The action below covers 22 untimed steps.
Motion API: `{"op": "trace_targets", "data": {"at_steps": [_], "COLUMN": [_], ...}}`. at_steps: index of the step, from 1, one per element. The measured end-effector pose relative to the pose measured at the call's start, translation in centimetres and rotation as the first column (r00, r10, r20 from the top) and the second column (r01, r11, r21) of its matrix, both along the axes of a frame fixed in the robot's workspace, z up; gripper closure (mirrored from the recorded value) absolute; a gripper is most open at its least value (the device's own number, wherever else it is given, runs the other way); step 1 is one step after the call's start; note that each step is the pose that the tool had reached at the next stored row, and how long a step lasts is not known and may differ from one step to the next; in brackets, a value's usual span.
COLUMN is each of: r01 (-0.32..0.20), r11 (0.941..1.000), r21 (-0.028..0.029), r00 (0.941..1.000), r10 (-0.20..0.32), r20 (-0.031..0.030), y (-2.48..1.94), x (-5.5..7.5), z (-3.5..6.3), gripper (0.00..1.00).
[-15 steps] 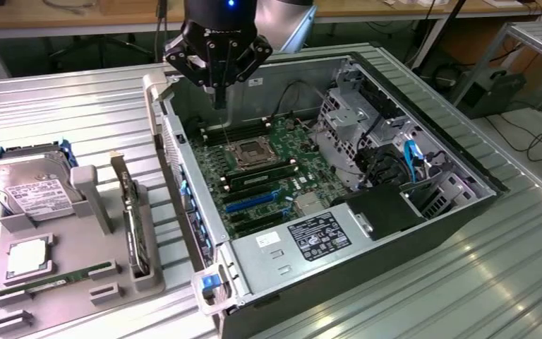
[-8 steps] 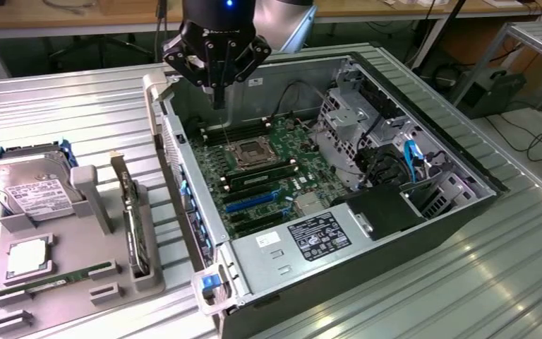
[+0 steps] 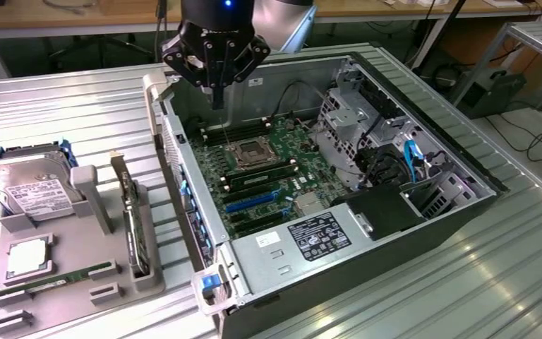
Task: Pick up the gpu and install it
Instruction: 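Reach for the gpu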
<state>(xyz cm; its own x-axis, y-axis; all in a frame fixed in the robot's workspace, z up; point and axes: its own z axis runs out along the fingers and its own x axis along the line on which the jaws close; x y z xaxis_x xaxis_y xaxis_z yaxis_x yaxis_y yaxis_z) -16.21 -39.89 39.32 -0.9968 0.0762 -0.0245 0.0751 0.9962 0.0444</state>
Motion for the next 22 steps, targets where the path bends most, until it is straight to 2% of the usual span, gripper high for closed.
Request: {"op": "trace_targets", "data": {"at_steps": [22], "r01": [0.000], "r11": [1.0000], "r21": [0.0000], "r00": [1.0000], "r10": [0.000], "r20": [-0.0001], "y": [0.00], "x": [-0.58], "z": [0.00], "gripper": [0.89]}}
